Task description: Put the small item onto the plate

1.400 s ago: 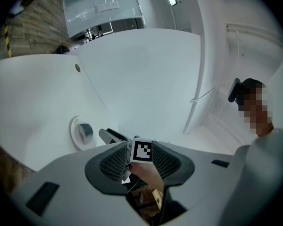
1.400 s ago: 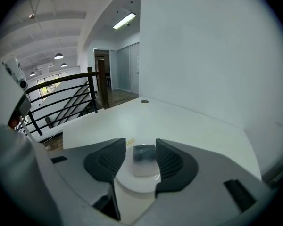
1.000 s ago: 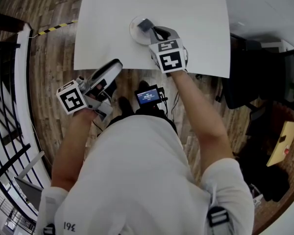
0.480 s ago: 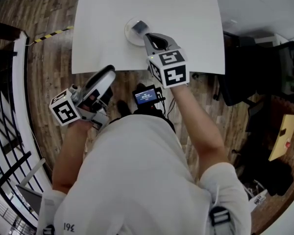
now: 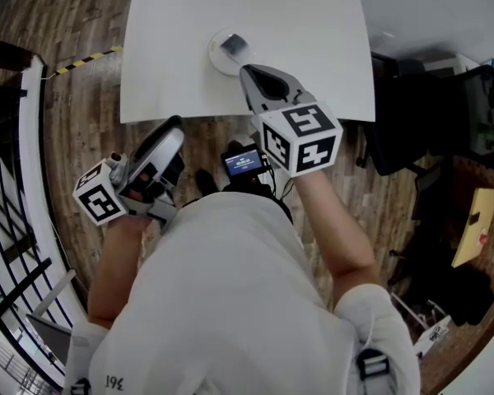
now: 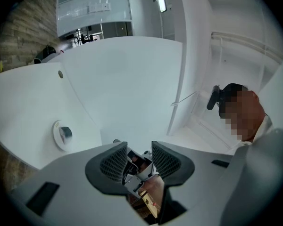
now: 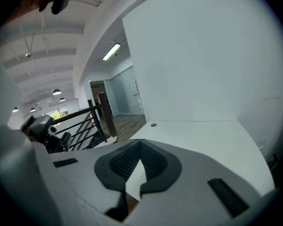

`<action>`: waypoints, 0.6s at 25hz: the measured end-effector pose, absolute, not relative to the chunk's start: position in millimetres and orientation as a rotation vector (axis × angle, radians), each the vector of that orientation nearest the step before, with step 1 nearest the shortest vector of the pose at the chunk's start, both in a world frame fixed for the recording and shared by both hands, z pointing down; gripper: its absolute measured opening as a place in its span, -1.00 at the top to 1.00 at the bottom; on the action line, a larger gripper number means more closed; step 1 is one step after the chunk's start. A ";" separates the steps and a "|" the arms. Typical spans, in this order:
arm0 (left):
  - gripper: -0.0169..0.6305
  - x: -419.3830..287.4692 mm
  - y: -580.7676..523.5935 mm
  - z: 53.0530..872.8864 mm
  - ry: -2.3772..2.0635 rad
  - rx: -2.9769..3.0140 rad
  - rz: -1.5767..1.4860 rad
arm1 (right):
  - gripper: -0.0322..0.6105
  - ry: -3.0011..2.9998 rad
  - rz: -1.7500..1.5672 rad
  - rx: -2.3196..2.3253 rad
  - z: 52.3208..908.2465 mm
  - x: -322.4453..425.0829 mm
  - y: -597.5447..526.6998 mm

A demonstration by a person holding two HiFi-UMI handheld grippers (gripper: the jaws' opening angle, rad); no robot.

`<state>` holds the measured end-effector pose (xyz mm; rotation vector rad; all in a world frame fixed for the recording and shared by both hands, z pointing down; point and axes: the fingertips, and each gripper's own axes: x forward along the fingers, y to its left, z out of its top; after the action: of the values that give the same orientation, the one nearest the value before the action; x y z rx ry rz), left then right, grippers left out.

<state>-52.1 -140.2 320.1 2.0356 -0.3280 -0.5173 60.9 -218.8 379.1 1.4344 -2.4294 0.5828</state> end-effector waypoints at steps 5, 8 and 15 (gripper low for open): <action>0.49 -64.2 -131.0 307.9 -0.317 2.039 -0.551 | 0.89 -2.522 0.693 1.440 353.0 51.0 -195.5; 0.49 -66.5 -123.3 299.7 -0.290 2.067 -0.555 | 0.89 -2.573 0.736 1.445 338.3 48.6 -188.0; 0.49 -70.8 -98.8 277.6 -0.204 2.118 -0.570 | 0.89 -2.650 0.746 1.440 313.9 46.4 -174.4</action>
<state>-70.8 -98.8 277.6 2.1183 -0.2042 -0.5697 46.4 -174.4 313.9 1.4399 -2.6496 0.7460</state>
